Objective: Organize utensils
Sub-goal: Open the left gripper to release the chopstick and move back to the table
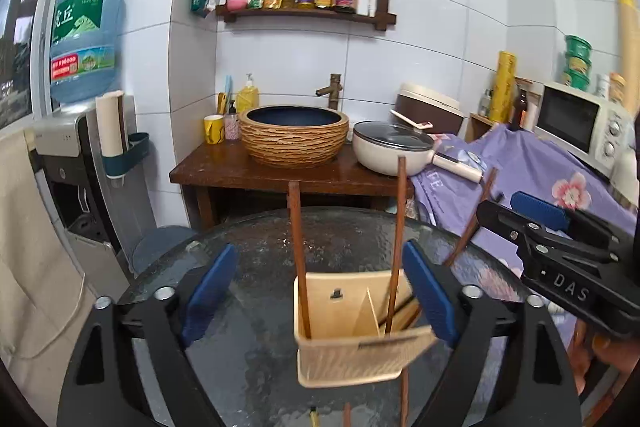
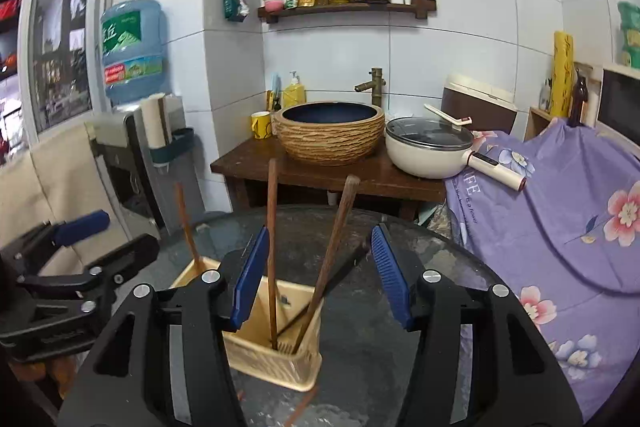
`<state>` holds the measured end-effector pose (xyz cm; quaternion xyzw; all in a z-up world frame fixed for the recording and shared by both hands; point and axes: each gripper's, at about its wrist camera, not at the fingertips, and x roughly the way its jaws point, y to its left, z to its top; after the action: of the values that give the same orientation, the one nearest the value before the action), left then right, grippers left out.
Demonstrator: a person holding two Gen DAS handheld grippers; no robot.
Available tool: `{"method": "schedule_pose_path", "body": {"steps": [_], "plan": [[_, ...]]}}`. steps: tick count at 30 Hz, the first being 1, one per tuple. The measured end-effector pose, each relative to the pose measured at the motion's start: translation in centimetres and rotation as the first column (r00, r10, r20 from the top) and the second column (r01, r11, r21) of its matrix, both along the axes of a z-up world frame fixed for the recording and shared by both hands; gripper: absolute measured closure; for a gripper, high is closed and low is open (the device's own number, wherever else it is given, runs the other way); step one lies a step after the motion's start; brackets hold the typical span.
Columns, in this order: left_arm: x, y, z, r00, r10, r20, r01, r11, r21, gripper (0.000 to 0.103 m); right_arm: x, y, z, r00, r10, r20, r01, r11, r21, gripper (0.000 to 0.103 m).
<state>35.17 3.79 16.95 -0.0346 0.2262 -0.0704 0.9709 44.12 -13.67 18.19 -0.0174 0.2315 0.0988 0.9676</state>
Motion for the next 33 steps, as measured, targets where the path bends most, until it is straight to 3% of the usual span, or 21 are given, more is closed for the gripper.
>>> {"method": "schedule_pose_path", "body": {"steps": [4, 12, 15, 19, 24, 33], "plan": [[-2.8, 0.6, -2.3, 1.0, -0.003, -0.003, 0.003, 1.0, 0.027, 0.011, -2.6, 0.4, -2.3, 0.998, 0.062, -0.028, -0.063, 0.997, -0.042, 0.044], [-6.3, 1.4, -9.6, 0.984, -0.043, -0.175, 0.055, 0.996, 0.07, 0.011, -8.5, 3.0, -10.3, 0.976, 0.179, -0.123, -0.2, 0.961, -0.192, 0.044], [-7.4, 1.6, -11.9, 0.973, -0.043, -0.227, 0.06, 0.996, 0.072, 0.012, -9.2, 3.3, -13.3, 0.972, 0.145, -0.184, -0.185, 0.957, -0.225, 0.044], [-8.7, 1.8, -13.9, 0.961, -0.051, -0.273, 0.065, 0.997, 0.043, 0.014, -8.7, 2.0, -16.1, 0.958, 0.06, -0.279, -0.111, 0.979, -0.17, 0.044], [-10.5, 0.9, -15.0, 0.958, -0.057, -0.282, 0.077, 0.995, 0.061, 0.015, -8.2, 0.2, -17.9, 0.932, -0.015, -0.363, -0.011, 0.998, -0.07, 0.044], [-12.3, -0.4, -16.7, 0.95, -0.058, -0.308, 0.084, 0.994, 0.072, 0.015, -7.3, 1.0, -20.8, 0.888, -0.088, -0.451, 0.077, 0.996, -0.042, 0.046]]}}
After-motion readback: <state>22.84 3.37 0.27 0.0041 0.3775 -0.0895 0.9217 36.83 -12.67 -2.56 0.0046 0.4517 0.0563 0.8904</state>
